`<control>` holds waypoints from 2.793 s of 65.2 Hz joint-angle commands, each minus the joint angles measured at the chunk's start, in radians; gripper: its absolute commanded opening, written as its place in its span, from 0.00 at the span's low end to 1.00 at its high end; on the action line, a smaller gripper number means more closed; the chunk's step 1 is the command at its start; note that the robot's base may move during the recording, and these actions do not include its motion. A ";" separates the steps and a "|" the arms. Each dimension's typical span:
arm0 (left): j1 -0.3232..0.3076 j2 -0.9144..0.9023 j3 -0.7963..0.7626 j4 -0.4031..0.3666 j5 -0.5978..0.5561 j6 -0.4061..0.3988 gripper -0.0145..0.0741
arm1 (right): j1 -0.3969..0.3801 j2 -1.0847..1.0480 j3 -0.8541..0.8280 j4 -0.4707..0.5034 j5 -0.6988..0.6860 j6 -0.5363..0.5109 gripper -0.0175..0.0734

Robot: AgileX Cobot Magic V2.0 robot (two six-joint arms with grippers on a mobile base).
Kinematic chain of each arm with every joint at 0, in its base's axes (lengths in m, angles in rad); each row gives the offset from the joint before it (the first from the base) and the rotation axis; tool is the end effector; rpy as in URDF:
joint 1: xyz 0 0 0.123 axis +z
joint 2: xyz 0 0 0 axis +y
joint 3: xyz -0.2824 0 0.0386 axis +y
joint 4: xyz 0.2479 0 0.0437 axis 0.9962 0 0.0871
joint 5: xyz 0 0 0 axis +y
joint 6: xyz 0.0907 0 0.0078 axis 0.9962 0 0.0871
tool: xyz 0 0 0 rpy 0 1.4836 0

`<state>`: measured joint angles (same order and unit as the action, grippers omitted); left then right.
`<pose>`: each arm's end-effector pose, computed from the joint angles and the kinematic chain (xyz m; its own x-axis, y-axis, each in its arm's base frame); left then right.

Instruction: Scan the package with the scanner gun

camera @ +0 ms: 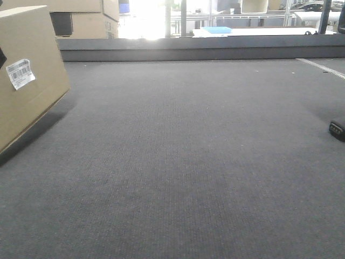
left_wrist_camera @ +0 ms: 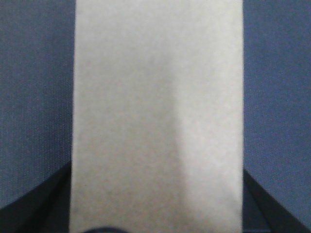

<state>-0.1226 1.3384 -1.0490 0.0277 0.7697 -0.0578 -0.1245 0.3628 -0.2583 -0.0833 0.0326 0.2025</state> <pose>0.2720 -0.0317 0.3026 -0.8233 0.0633 -0.5641 0.0803 0.9968 -0.0055 0.0910 -0.0116 0.2723 -0.0339 0.1241 -0.9917 0.1318 0.9841 0.1187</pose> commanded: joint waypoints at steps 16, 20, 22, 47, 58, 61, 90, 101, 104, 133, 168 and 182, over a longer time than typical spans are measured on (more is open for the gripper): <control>0.078 -0.043 0.030 -0.020 0.090 -0.005 0.04 | -0.002 -0.007 -0.021 -0.016 0.043 -0.002 0.02; 0.112 -0.043 0.030 -0.050 0.094 -0.005 0.04 | -0.002 -0.007 -0.021 -0.016 0.043 -0.002 0.02; 0.130 -0.043 0.030 -0.055 0.099 -0.005 0.04 | -0.002 -0.007 -0.021 -0.016 0.043 -0.002 0.02; 0.146 -0.043 0.030 -0.067 0.098 0.058 0.04 | -0.002 -0.007 -0.021 -0.016 0.043 -0.002 0.02; 0.146 -0.043 0.030 -0.069 0.102 0.128 0.04 | -0.002 -0.007 -0.021 -0.016 0.043 -0.002 0.02; 0.146 -0.043 0.030 -0.069 0.102 0.128 0.04 | -0.002 -0.007 -0.021 -0.016 0.043 -0.002 0.02; 0.146 -0.043 0.030 -0.069 0.080 0.126 0.68 | -0.002 -0.007 -0.021 -0.016 0.034 -0.002 0.02; 0.146 -0.045 0.012 -0.069 0.094 0.126 0.79 | -0.002 -0.007 -0.021 -0.012 0.028 -0.002 0.02; 0.146 -0.047 0.003 -0.069 0.099 0.126 0.78 | -0.002 -0.007 -0.021 -0.010 0.028 -0.002 0.02; 0.146 -0.260 -0.103 -0.042 0.207 0.050 0.67 | -0.002 -0.007 -0.021 -0.008 0.012 -0.002 0.02; 0.146 -0.680 0.231 -0.046 -0.120 0.047 0.04 | 0.039 -0.030 -0.021 -0.088 0.012 -0.012 0.02; 0.146 -0.855 0.426 0.006 -0.321 0.047 0.04 | 0.162 -0.030 -0.021 -0.102 0.014 -0.012 0.02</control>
<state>0.0227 0.5381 -0.6709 0.0138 0.5268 0.0000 -0.0012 0.3369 -0.2706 -0.1705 0.0637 0.1966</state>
